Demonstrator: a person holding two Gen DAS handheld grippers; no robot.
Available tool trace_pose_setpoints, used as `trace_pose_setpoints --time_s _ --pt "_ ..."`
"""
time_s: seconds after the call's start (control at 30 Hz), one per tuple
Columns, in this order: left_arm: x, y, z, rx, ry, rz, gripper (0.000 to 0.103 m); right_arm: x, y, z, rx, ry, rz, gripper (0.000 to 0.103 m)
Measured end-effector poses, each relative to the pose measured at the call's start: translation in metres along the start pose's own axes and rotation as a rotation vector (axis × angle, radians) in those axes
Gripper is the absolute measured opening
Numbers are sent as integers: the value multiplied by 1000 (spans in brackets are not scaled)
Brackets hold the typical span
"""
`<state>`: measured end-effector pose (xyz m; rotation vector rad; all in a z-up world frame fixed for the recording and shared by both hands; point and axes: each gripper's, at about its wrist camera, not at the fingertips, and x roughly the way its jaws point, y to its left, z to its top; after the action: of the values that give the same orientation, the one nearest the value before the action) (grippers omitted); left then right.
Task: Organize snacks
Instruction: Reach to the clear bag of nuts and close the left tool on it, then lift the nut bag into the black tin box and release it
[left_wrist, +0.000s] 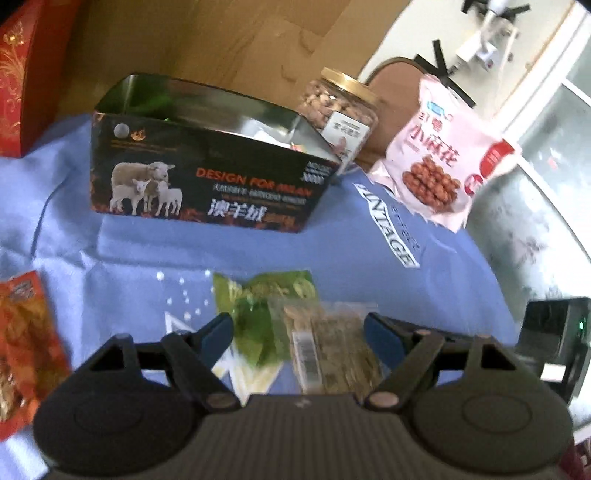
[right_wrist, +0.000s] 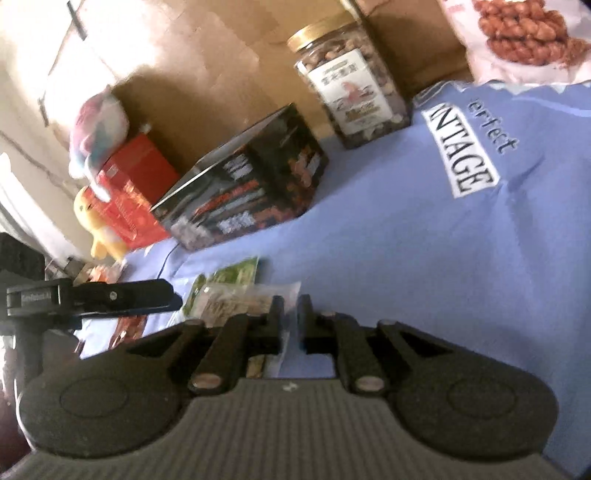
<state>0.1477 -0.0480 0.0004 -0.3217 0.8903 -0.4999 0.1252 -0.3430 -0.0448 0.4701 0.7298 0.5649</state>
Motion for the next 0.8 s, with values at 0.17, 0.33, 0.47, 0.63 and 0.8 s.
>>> trace_pose_setpoints --time_s 0.17,0.33,0.47,0.63,0.8 --pt "-6 4 -23 -39 62 -79 67 -2 25 -15 -132 19 26 49" --pt "2 0 -29 -23 40 -71 29 12 38 -19 -153 19 29 43" --pt "-15 11 -27 -84 3 -167 15 15 36 -20 -133 11 66 43" --pt "-34 36 -21 -221 -68 -290 11 8 28 -16 -52 -3 153 55" --pt "-47 40 -14 -267 -109 -395 11 13 24 -13 104 17 364 60"
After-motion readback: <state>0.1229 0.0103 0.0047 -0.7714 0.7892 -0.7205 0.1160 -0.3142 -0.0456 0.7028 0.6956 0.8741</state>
